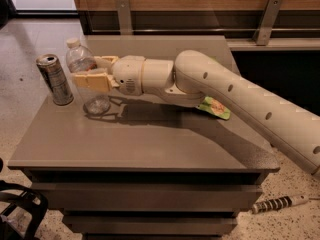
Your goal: Move water bottle near redbull can
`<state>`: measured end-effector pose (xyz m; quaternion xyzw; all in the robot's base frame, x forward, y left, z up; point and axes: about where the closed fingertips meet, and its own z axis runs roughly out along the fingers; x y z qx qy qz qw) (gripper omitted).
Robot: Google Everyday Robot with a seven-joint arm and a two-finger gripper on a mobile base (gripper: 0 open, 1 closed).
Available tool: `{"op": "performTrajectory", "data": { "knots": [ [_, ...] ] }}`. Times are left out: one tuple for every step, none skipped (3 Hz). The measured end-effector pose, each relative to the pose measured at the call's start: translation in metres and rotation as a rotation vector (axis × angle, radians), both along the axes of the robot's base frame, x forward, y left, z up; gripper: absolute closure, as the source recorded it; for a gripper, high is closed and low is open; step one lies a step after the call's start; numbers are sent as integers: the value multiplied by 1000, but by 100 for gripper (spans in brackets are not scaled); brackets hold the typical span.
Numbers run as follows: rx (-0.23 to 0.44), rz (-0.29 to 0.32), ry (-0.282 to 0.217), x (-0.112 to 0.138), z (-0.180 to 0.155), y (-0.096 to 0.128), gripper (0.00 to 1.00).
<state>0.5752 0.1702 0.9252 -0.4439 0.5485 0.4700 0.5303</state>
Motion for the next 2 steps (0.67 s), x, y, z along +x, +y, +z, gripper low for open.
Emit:
{"op": "performTrajectory", "data": {
  "knots": [
    [0,4,-1,-1,1,2,0],
    [0,4,-1,-1,1,2,0]
  ]
}}
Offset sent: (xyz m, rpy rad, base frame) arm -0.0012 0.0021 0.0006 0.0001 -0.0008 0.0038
